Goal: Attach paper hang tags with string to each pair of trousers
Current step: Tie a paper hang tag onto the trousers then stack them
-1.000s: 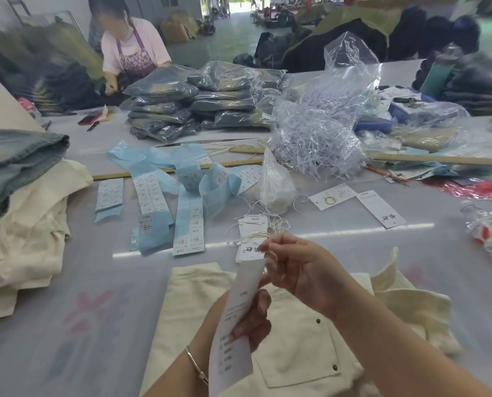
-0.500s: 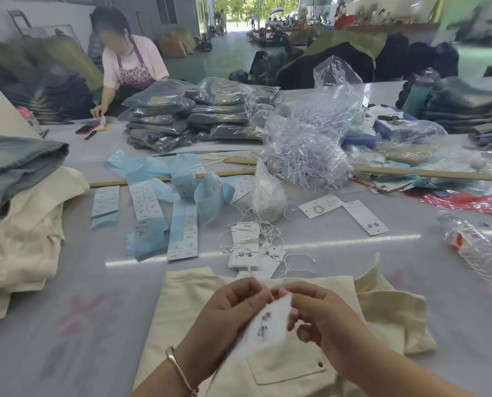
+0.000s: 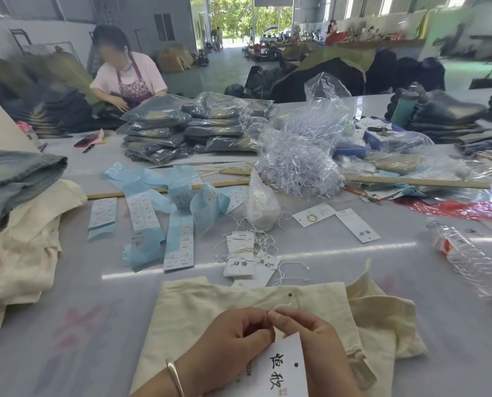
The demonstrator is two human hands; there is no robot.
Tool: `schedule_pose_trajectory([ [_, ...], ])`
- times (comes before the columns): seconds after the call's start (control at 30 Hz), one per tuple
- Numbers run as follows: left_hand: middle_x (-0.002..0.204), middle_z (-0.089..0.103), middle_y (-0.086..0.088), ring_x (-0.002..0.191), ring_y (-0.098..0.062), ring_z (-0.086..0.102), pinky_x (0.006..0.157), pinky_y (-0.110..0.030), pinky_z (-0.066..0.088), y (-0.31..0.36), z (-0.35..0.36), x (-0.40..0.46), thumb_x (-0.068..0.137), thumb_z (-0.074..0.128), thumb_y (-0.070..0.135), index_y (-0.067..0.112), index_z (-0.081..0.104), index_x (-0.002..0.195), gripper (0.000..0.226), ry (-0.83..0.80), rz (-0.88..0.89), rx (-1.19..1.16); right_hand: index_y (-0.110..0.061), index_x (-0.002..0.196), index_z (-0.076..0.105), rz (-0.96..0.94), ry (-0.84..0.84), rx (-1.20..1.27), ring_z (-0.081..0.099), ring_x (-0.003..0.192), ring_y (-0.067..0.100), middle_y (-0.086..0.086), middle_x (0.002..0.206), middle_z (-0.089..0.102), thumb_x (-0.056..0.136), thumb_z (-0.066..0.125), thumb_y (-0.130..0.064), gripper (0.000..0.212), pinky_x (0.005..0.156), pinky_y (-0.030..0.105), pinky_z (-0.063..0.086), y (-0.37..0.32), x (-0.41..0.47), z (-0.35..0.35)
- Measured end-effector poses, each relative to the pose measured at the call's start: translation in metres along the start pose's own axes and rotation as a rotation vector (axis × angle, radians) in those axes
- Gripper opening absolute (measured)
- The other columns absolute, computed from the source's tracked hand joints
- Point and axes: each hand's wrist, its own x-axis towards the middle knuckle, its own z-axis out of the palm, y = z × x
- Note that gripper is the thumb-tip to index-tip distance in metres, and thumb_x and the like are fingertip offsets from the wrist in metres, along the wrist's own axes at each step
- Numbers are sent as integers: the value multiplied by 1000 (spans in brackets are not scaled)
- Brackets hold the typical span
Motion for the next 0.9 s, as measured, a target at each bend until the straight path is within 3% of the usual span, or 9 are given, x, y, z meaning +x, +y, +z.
schedule_pose_trajectory([
  [0.1,58,45,11,58,-6,38,57,-21,33,2,-6,-1,79,55,25,28,60,66,14,-7,-2,121,-10,58,74,59,-4,18,41,36,16,10,50,55,53,81,-5,10,45,20,31,-2,1,2],
  [0.17,55,46,13,55,-2,39,54,-17,32,0,-11,-3,84,58,18,31,60,64,23,-27,-12,189,-9,60,74,129,-53,114,38,37,14,12,61,62,47,79,-7,14,41,19,31,-3,1,1],
  [0.27,52,47,14,51,-1,40,52,-13,31,-2,-17,-6,87,58,16,33,58,66,28,-49,-14,266,-2,63,70,195,-120,294,37,32,10,14,69,67,58,72,0,6,30,14,31,-3,0,0],
  [0.37,50,46,12,48,-3,37,50,-14,30,-5,-20,-7,93,57,40,33,56,83,12,73,25,250,-3,68,64,188,-149,358,37,28,10,12,57,56,64,68,1,7,27,14,29,-2,1,-4],
  [0.4,49,45,11,46,-4,38,48,-14,30,-6,-21,-7,92,55,52,33,55,89,19,122,18,253,-3,70,63,168,-159,344,35,28,9,9,53,50,65,67,-1,7,27,13,27,-4,1,-5],
  [0.5,45,42,9,43,-3,38,46,-15,32,-6,-26,-6,75,59,68,30,57,95,43,208,-33,237,-2,75,63,76,-166,184,20,33,6,2,50,32,70,66,-7,8,31,12,17,-12,-3,-6],
  [0.63,47,43,11,46,-4,36,47,-15,29,0,-30,-3,61,77,51,21,64,69,34,226,-48,179,-5,70,68,-54,-182,-79,15,36,6,-1,45,27,76,67,-8,7,34,12,14,-20,-10,-6],
  [0.73,53,51,9,49,-6,40,48,-16,33,7,-31,-2,66,72,33,25,64,60,13,198,-33,50,-5,66,71,-175,-179,-230,20,33,6,-1,41,32,80,69,-1,15,34,13,20,-22,-14,-4],
  [0.9,60,64,-3,51,-14,46,53,-28,38,7,-32,-3,86,62,36,22,55,75,19,304,73,63,-5,63,70,-390,-195,-433,19,40,8,-4,40,33,78,74,-3,16,41,14,18,-27,-17,0],
])
